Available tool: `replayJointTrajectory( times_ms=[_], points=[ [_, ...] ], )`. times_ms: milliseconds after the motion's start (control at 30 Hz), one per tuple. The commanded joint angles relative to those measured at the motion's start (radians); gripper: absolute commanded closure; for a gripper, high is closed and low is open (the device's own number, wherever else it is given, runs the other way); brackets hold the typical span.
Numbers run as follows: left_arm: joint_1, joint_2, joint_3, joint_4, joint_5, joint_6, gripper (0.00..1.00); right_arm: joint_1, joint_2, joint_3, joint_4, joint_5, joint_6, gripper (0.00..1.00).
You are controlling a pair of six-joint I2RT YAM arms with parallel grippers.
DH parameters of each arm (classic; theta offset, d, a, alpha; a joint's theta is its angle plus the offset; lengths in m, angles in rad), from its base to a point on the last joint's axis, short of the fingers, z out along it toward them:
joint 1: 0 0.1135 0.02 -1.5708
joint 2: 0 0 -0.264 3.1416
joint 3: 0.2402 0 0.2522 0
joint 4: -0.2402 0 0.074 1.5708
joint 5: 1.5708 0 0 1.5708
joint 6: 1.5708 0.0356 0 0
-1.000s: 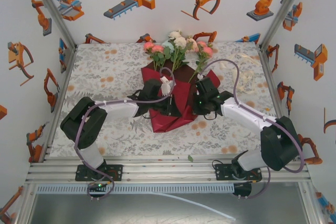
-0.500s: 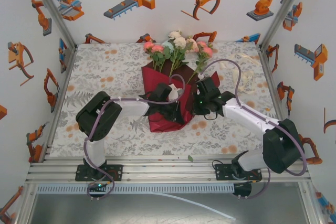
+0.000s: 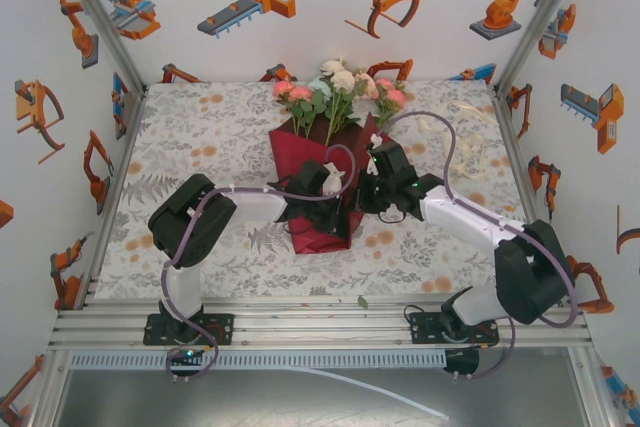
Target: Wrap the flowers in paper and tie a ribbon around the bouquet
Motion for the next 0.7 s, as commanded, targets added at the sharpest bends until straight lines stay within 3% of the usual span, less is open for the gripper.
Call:
replayJointTrajectory(
  times_ms=[0,100,333,567,667],
  points=[
    [0.001,-0.049,0.014,0.011,0.001,-0.002,0.81,-0.005,0.003,-0.019,0.018,0.007,0.001,1.00],
    [0.009,-0.113,0.010,0.006,-0.010,-0.013,0.79,-0.012,-0.006,-0.010,-0.050,0.065,-0.034,1.00],
    [0.058,-0.269,0.006,-0.074,-0.071,-0.029,0.79,-0.019,-0.016,-0.006,-0.077,0.071,-0.074,1.00],
    [0.180,-0.327,0.023,-0.349,-0.387,0.041,0.79,-0.019,-0.003,0.020,-0.073,0.026,-0.100,0.98],
    [0.209,-0.280,0.017,-0.320,-0.408,0.084,0.79,-0.019,0.012,0.043,-0.058,-0.013,-0.111,0.97]
  ],
)
